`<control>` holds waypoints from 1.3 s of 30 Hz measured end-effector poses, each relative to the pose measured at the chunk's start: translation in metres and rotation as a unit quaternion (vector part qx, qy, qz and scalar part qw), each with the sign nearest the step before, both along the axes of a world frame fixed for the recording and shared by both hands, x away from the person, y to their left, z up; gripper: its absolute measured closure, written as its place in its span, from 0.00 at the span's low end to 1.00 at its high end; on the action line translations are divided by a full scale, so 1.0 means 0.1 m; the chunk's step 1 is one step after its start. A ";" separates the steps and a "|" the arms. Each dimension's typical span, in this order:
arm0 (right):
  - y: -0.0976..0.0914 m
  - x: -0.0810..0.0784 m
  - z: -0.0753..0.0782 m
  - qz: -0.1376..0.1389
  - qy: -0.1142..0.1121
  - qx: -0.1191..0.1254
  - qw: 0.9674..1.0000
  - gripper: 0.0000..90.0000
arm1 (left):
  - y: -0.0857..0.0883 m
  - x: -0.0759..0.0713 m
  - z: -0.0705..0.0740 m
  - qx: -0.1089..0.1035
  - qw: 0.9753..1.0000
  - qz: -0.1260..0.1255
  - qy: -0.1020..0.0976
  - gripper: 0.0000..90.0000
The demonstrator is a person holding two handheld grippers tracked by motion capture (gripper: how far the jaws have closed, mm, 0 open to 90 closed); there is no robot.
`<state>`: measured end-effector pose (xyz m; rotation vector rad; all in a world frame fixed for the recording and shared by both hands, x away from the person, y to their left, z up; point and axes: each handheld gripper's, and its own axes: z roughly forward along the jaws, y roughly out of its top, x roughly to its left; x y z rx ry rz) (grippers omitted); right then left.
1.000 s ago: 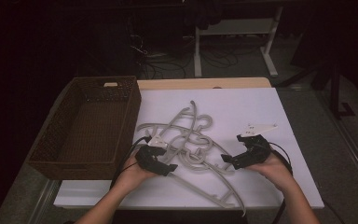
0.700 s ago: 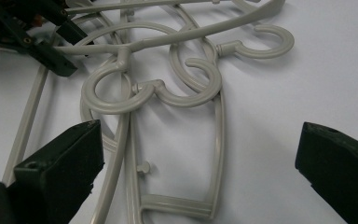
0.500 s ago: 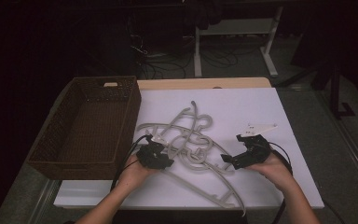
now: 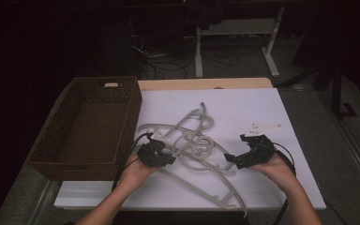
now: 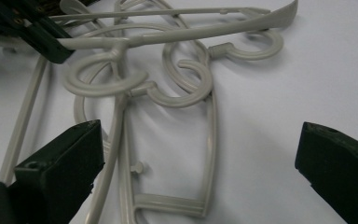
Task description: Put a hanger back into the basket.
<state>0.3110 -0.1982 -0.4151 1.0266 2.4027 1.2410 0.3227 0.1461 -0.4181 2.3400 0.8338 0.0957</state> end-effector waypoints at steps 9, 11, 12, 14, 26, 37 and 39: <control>-0.15 0.00 0.02 -0.024 -0.005 0.012 1.000 0.01 | 0.01 0.06 0.44 -0.045 0.999 0.001 -0.014 0.91; -0.16 0.00 0.02 -0.024 -0.005 0.013 1.000 0.01 | 0.02 0.09 0.57 -0.052 0.998 -0.001 -0.020 0.91; -0.16 0.00 0.02 -0.024 -0.004 0.013 1.000 0.01 | 0.03 0.10 0.65 -0.054 0.998 -0.002 -0.022 0.91; -0.15 0.00 0.01 -0.022 -0.004 0.012 1.000 0.01 | 0.04 0.13 0.80 -0.059 0.998 -0.007 -0.025 0.91; -0.16 0.01 0.01 -0.022 -0.004 0.015 1.000 0.01 | 0.63 0.30 1.49 -0.075 0.995 -0.021 -0.055 0.91; -0.12 0.02 0.00 -0.021 -0.001 0.010 1.000 0.01 | 1.69 0.30 1.54 -0.066 0.994 0.033 -0.081 0.91; -0.12 0.02 0.00 -0.022 -0.001 0.009 1.000 0.01 | 1.87 0.30 1.51 -0.069 0.993 0.043 -0.082 0.91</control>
